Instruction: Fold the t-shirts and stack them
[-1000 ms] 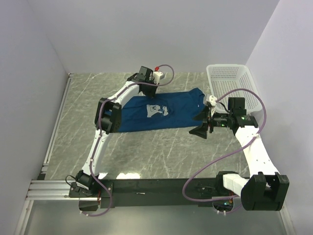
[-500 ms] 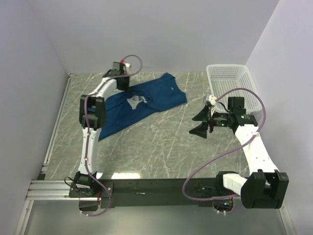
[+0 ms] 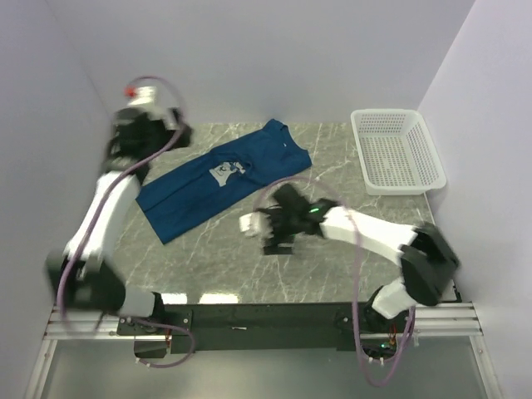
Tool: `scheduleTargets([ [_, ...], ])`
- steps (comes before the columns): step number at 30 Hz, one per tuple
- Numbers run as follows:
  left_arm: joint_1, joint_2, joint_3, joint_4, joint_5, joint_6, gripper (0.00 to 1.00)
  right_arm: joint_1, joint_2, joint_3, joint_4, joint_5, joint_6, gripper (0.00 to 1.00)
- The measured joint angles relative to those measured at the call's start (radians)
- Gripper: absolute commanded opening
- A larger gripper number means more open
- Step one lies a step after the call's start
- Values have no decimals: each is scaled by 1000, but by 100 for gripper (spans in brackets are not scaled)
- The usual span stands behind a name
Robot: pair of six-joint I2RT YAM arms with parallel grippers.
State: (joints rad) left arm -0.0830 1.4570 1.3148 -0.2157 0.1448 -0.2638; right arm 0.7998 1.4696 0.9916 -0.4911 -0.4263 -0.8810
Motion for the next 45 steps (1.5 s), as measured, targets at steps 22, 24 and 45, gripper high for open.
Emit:
scheduleTargets([
  [22,220,-961,-372,-488,-143,-224,99,380,932,836,412,670,-12,50],
  [24,219,-957,-368,-504,-143,-229,99,380,942,837,425,675,-21,39],
  [45,219,-849,-393,-491,45,-237,99,351,322,59,243,390,-118,0],
])
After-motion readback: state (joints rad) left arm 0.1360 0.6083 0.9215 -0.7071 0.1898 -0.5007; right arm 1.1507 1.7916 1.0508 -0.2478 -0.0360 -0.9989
